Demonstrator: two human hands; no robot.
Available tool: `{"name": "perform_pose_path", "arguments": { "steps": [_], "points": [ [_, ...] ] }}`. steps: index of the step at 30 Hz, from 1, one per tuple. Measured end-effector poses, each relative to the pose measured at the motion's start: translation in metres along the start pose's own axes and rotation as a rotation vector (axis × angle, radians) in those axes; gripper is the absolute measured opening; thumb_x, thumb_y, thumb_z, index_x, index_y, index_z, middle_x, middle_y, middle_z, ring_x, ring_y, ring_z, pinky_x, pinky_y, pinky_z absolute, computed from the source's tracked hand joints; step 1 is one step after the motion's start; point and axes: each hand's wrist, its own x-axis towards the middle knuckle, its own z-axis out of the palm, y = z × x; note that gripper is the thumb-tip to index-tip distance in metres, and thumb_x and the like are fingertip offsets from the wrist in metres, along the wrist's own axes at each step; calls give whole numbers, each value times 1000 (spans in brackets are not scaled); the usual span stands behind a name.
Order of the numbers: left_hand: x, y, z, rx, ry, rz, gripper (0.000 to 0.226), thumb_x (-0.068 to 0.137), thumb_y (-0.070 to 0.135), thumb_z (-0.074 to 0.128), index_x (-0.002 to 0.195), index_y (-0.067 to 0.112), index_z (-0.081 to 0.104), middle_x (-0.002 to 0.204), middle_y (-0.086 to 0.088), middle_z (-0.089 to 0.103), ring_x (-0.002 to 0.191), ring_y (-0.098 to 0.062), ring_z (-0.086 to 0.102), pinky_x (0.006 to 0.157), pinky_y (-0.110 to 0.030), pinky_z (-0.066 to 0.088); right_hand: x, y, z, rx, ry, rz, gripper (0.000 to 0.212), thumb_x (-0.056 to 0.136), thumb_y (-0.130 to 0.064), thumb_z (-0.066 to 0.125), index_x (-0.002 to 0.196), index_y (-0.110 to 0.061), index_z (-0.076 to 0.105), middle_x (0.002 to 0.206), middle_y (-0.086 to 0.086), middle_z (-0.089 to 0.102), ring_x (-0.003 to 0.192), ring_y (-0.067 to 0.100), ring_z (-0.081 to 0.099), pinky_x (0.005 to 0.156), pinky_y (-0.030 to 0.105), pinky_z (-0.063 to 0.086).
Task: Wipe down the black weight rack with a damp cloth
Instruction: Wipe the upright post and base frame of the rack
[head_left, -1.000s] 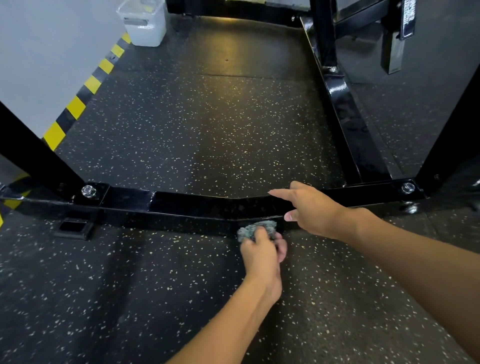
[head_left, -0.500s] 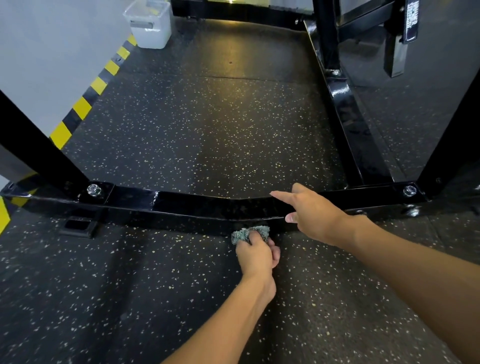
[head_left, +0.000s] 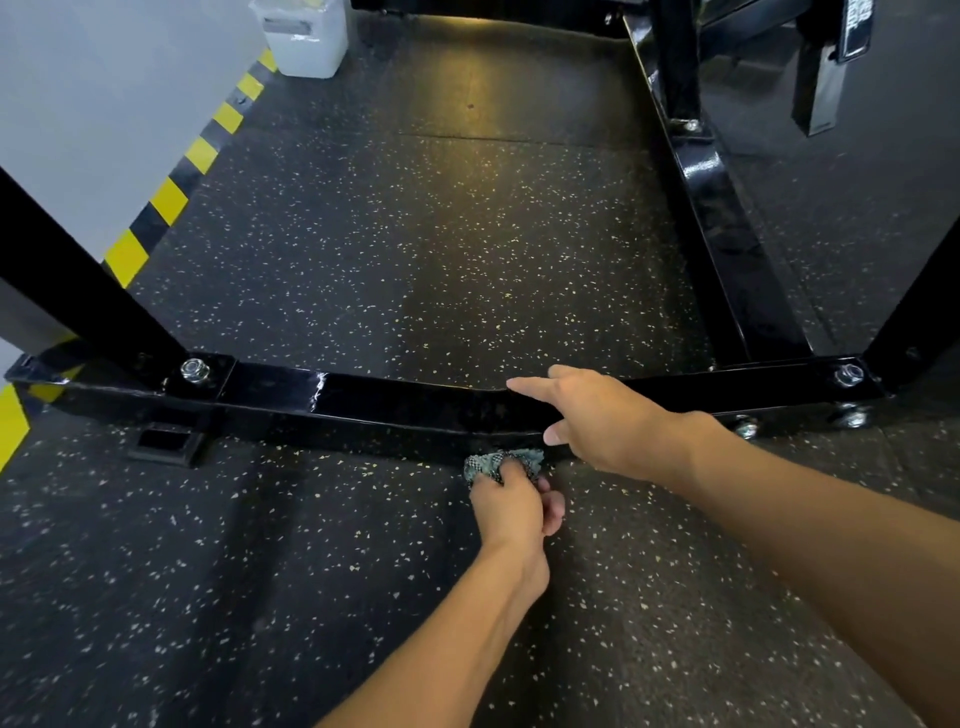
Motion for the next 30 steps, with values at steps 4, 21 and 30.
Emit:
{"name": "perform_pose_path", "arguments": {
  "steps": [4, 21, 30],
  "points": [
    [5, 2, -7, 33, -17, 42, 13, 106, 19, 40, 110, 10, 48, 73, -5, 53, 43, -12, 48, 49, -26, 35, 1, 1, 7, 7, 35, 12, 70, 98, -8, 57, 155, -33, 24, 101, -4, 41, 84, 15, 54, 67, 27, 42],
    [0, 6, -9, 55, -9, 41, 12, 106, 17, 37, 113, 10, 44, 74, -8, 52, 44, -14, 50, 40, -25, 35, -4, -2, 10, 16, 62, 39, 76, 96, 5, 49, 155, -34, 22, 97, -7, 32, 77, -2, 55, 55, 20, 39],
    [8, 7, -14, 57, 4, -4, 29, 107, 18, 39, 134, 8, 42, 79, -10, 53, 45, -14, 52, 38, -25, 38, -6, -5, 13, 23, 71, 48, 78, 96, 7, 50, 156, -34, 21, 99, -7, 31, 87, 0, 59, 54, 20, 37]
  ]
}}
